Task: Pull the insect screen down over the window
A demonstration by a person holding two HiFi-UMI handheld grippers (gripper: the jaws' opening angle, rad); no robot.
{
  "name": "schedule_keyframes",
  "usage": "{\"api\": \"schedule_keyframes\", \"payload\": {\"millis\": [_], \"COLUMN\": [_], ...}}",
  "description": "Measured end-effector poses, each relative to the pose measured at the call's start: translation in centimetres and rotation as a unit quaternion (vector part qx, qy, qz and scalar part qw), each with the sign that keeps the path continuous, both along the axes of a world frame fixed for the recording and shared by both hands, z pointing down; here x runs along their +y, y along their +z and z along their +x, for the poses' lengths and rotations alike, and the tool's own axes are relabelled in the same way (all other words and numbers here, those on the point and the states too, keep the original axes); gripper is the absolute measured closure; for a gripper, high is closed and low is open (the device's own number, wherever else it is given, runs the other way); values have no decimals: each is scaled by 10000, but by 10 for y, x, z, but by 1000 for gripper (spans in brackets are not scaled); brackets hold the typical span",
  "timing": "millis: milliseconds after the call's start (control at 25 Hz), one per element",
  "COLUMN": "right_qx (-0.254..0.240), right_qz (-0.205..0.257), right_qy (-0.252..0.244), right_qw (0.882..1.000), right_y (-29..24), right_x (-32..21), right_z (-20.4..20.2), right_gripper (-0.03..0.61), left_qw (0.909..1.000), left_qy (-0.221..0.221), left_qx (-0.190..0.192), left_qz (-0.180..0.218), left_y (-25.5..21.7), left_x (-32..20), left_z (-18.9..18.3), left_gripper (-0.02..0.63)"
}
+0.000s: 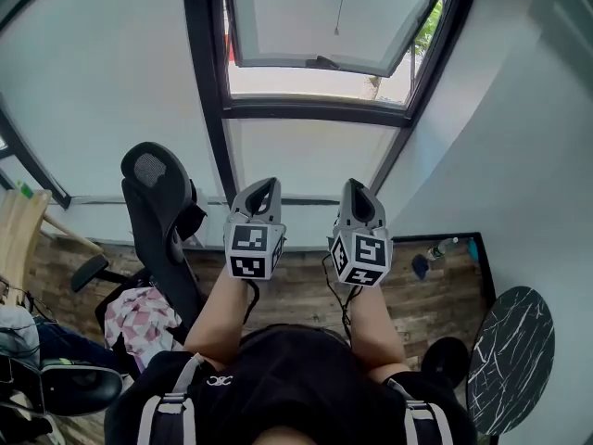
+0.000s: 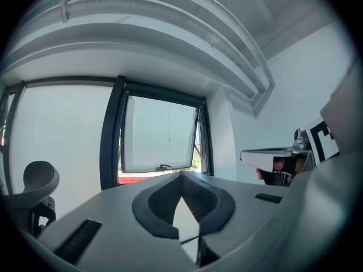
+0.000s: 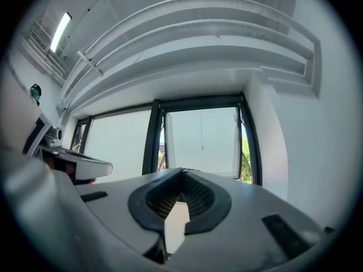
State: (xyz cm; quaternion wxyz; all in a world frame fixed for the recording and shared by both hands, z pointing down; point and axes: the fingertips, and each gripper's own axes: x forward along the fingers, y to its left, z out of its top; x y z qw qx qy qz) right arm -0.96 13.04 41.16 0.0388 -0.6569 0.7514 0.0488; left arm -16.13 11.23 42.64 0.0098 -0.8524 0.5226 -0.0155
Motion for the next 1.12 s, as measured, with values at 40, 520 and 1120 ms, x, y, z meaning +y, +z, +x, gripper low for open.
{"api": "schedule_keyframes", "payload": {"millis": [40,520,1120], "right_qx": [13,97,-27], "right_qz": [3,103,31], "right_qy": [24,-80,-116], "right_qw": [10000,9999,9999], "right_y": [1,2,7], "right_x": [0,-38,-175], "right_z": [-3,-22,43], "right_gripper": [574,574,574], "left_qw": [10000,10000,9992], "left_qy": [22,12,-168], "left_qx": [14,-12,-335], "left_qz": [2,50,111], "left_y": [1,4,1], "left_x": [0,-39,-170], "left_z": [-3,-17,37], "left_gripper": [603,603,601]}}
